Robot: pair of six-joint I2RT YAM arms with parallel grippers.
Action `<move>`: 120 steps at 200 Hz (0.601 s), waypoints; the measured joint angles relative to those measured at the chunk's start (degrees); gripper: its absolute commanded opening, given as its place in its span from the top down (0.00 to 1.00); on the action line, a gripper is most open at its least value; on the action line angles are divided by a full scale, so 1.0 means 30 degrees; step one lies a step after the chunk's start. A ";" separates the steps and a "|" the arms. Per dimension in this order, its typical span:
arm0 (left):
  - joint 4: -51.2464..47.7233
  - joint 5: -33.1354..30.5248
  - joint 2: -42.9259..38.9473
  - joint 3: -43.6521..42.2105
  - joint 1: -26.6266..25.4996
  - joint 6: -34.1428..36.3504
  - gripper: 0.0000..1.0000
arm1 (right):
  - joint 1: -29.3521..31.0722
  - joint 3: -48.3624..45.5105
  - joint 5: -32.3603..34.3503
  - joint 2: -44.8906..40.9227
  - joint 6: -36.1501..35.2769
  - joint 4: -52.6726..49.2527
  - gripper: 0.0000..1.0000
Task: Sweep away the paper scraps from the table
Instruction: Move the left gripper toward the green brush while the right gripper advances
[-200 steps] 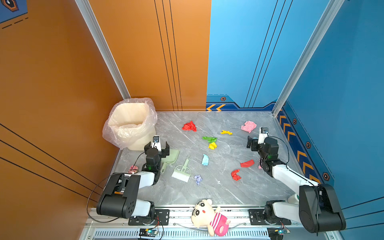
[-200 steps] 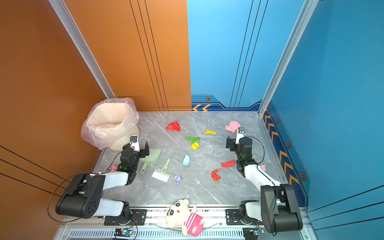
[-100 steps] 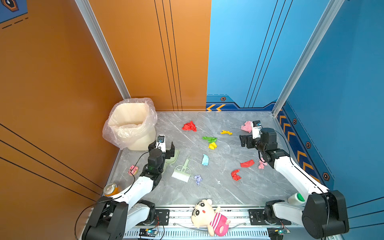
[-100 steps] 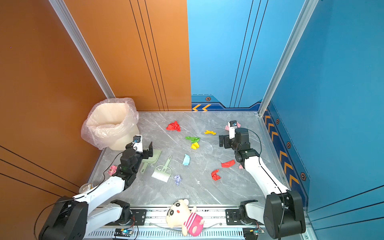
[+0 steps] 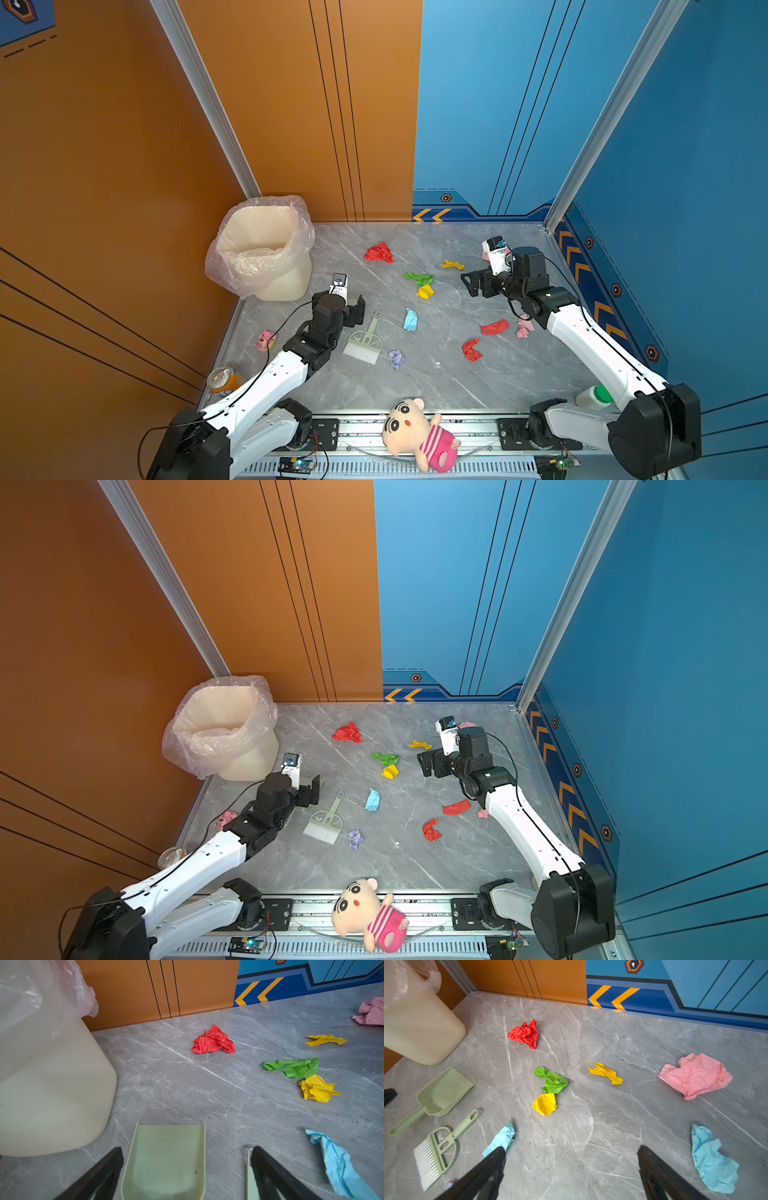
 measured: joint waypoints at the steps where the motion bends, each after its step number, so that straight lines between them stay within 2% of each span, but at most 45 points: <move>1: -0.0051 0.0007 -0.0015 0.0015 -0.0015 -0.0044 0.02 | 0.0029 0.0022 -0.0007 0.0015 0.0000 0.0000 0.00; 52: -0.2688 -0.0109 -0.1559 0.0226 -0.0444 -0.2987 0.02 | 0.0940 0.0831 -0.0488 0.1173 0.0000 -0.0634 0.00; 120: -0.5304 -0.0262 -0.3388 0.0211 -0.0452 -0.3752 0.02 | 0.1370 0.1246 -0.0576 0.1814 -0.0007 -0.0692 0.00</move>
